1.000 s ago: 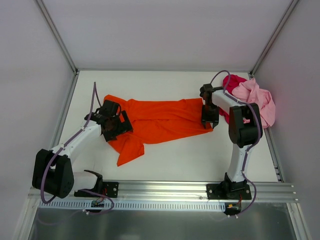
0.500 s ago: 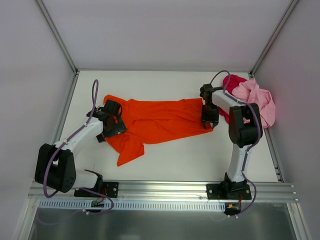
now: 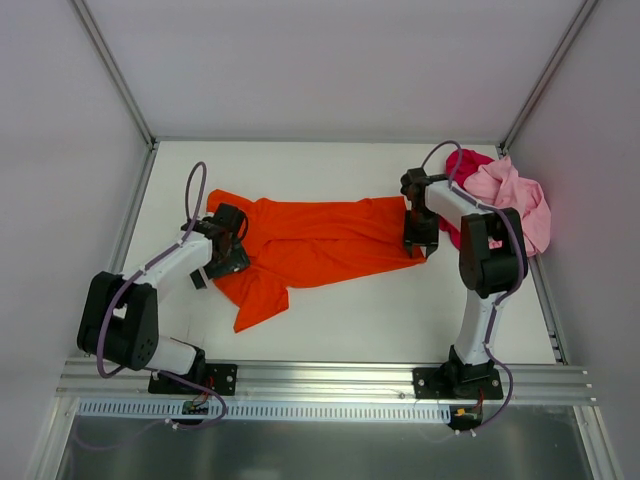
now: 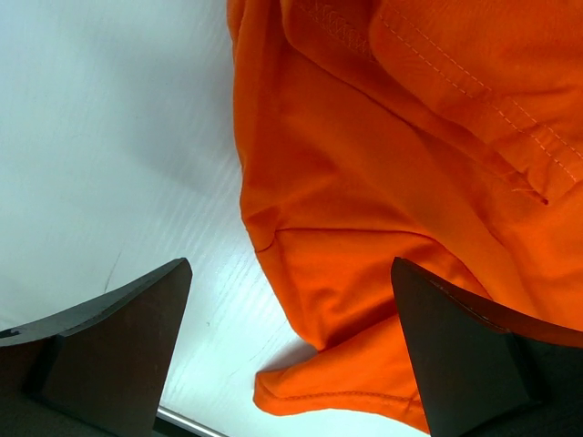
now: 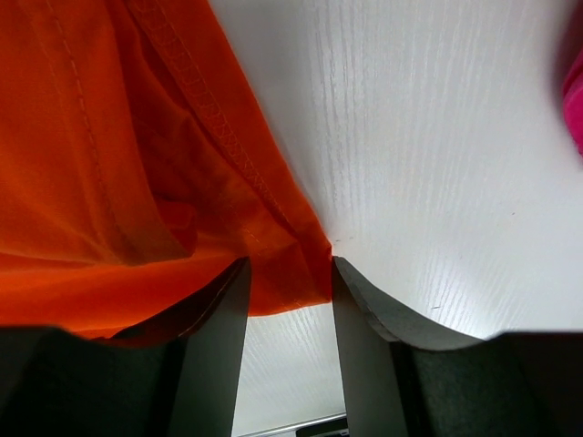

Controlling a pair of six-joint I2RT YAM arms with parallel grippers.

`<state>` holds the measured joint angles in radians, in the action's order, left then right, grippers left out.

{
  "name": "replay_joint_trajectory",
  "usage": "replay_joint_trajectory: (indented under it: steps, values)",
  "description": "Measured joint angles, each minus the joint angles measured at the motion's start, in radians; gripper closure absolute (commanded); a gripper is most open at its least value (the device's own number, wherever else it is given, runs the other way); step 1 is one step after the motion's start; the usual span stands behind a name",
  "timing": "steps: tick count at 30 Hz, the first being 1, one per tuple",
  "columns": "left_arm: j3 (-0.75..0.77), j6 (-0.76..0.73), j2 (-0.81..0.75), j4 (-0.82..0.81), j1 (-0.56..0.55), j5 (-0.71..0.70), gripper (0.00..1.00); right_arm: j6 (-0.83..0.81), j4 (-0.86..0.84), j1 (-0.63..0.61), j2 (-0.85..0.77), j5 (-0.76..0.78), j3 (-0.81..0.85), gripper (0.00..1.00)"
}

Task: Fold and stack the t-shirts
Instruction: Grap the side of the flattened tshirt closest away from the robot with both arms

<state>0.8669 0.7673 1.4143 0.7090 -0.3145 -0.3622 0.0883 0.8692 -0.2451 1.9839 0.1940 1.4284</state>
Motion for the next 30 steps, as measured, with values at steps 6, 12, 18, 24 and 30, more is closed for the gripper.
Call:
replay_joint_trajectory:
  steps: [6,12,18,24,30]
  values:
    - [-0.009,-0.003,0.030,-0.063,0.002,-0.002,0.07,-0.001,-0.002,0.000,-0.003,0.000,-0.026,0.56]
    - [-0.016,-0.013,0.068,-0.112,0.018,0.004,0.07,-0.003,-0.002,0.003,-0.006,0.000,-0.034,0.56]
    - [-0.016,-0.011,0.076,-0.117,0.022,0.013,0.09,-0.003,-0.001,0.009,-0.023,0.001,-0.034,0.56]
    - [-0.016,-0.003,0.103,-0.116,0.028,0.018,0.26,-0.004,-0.001,0.013,-0.037,0.002,-0.034,0.57]
    - [-0.019,0.005,0.114,-0.117,0.029,0.048,0.30,-0.004,-0.001,0.018,-0.039,0.002,-0.034,0.58]
